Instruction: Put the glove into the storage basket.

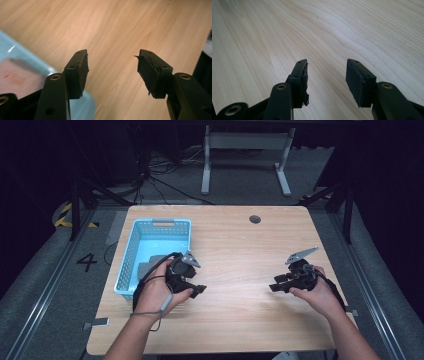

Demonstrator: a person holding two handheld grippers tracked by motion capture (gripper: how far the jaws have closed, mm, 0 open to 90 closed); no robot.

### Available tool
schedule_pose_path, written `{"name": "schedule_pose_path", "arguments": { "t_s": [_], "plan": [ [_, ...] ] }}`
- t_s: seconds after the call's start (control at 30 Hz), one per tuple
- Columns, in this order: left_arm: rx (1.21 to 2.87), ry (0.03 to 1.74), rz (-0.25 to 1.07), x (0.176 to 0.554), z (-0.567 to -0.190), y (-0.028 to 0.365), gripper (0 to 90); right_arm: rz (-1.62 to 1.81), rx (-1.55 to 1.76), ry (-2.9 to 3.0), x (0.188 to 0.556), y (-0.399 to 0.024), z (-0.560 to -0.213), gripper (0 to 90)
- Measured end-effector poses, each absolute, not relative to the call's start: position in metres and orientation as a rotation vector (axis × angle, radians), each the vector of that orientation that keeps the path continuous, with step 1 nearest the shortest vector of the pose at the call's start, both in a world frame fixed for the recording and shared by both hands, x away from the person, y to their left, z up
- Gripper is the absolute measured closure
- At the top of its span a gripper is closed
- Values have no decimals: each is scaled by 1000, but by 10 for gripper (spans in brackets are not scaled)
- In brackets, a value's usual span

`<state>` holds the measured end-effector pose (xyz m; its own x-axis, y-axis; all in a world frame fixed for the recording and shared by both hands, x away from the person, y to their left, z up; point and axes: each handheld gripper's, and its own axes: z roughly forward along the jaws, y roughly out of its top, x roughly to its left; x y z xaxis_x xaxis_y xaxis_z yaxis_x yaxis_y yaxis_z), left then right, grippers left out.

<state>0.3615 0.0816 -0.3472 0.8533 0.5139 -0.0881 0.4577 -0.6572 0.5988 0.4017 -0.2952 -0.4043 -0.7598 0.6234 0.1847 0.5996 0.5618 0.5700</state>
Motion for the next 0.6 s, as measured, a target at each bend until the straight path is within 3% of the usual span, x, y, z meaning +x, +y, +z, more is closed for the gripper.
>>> {"name": "schedule_pose_path", "arguments": {
  "t_s": [0.6],
  "plan": [
    [2391,671,7,358,-416,37,401,948,1038,2749,401,-297,-420,502]
  ]
}}
